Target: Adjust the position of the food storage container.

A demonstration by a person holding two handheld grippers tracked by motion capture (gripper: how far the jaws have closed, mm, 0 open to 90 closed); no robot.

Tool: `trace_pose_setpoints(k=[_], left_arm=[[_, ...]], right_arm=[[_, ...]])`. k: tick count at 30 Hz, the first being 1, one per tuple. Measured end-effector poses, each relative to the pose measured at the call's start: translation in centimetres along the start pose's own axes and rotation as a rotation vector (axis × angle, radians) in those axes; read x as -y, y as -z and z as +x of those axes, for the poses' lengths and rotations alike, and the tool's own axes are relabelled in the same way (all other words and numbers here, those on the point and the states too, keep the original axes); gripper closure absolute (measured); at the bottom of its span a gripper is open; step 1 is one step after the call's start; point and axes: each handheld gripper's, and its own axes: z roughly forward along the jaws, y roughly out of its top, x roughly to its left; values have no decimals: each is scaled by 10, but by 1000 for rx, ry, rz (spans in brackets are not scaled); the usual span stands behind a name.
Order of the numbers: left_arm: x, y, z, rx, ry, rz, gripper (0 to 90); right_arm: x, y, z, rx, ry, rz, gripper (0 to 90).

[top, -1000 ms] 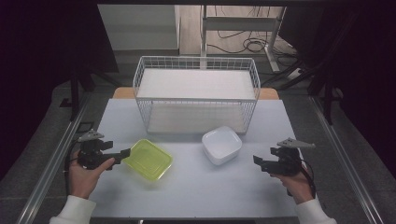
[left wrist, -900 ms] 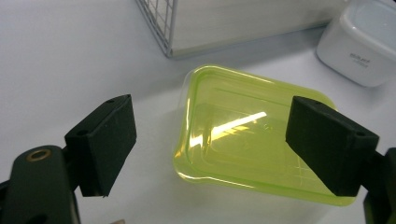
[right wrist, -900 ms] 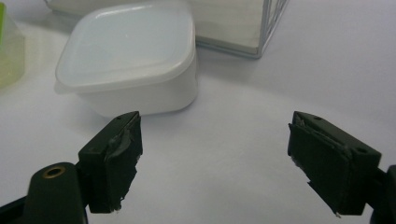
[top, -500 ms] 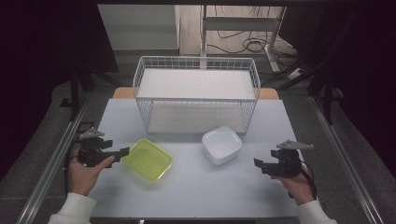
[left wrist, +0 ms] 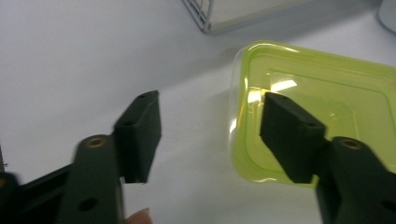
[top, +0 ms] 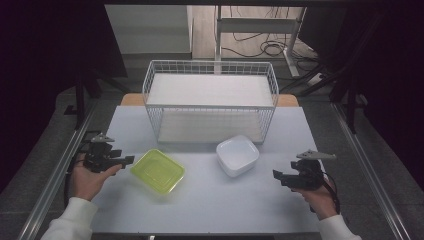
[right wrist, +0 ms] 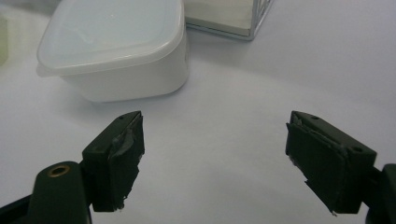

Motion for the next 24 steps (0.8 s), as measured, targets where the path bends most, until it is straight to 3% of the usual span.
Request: trace_pose_setpoints(k=[1,3,4,5,11,24], left_arm=[[-1,-2,2,8,1,13,500],[-1,-8,6,29,-1,56,633],[-1,-8,6,29,-1,56,660],[-1,-11,8,35,-9,91,702],[0,-16,10,30,-10,114,833],[2,-27,9,56,-12,145,895]], right_arm=[[0,0,0,2,0,2,193],[1,-1,-1,7,-4,9,193],[1,-1,-1,7,-4,9,193],[1,-1,-1,8,-4,11,193],[2,-3,-1,13,-2,23,193],[4,-6,-1,25,-2,51,193]])
